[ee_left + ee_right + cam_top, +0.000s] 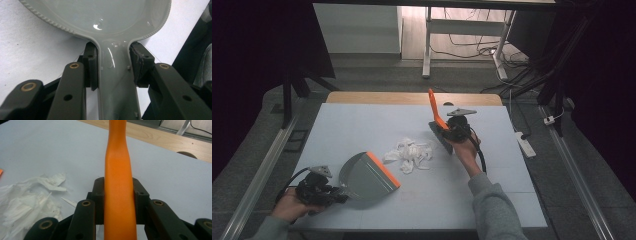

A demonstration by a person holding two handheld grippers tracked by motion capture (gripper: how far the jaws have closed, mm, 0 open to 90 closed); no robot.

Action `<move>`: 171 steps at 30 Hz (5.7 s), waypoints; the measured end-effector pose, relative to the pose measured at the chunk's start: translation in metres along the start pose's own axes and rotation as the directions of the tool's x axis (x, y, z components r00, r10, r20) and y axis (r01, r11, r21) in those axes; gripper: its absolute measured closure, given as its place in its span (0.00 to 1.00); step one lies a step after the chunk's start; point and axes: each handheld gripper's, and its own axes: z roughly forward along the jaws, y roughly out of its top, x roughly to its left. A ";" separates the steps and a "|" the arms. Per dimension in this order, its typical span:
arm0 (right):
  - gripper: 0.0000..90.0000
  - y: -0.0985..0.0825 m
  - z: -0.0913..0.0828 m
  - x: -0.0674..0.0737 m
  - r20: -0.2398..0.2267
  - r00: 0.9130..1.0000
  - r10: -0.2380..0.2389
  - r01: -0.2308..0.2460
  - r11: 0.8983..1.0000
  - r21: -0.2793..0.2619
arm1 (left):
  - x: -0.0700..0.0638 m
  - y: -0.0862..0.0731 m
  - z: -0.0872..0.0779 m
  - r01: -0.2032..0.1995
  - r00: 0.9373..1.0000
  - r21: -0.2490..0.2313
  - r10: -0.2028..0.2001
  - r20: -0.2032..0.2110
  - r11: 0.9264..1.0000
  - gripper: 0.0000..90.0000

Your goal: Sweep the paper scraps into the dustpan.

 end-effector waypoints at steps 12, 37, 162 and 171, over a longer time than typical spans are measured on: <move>0.78 0.007 0.020 0.008 0.008 1.000 -0.011 0.011 0.999 0.041 | 0.001 0.001 0.002 -0.002 1.000 0.002 0.002 0.005 1.000 0.68; 0.78 0.014 0.043 0.051 -0.078 0.995 -0.055 0.060 0.996 0.068 | 0.000 0.006 0.006 -0.004 1.000 0.000 0.004 0.011 1.000 0.68; 0.78 -0.004 -0.028 0.098 -0.184 0.973 -0.137 0.134 0.991 -0.026 | -0.007 0.010 0.013 -0.023 0.999 0.000 0.023 0.024 1.000 0.68; 0.78 -0.021 -0.028 0.083 -0.134 0.988 -0.077 0.081 0.996 0.027 | -0.006 0.007 0.012 -0.009 0.999 0.001 0.008 0.044 1.000 0.68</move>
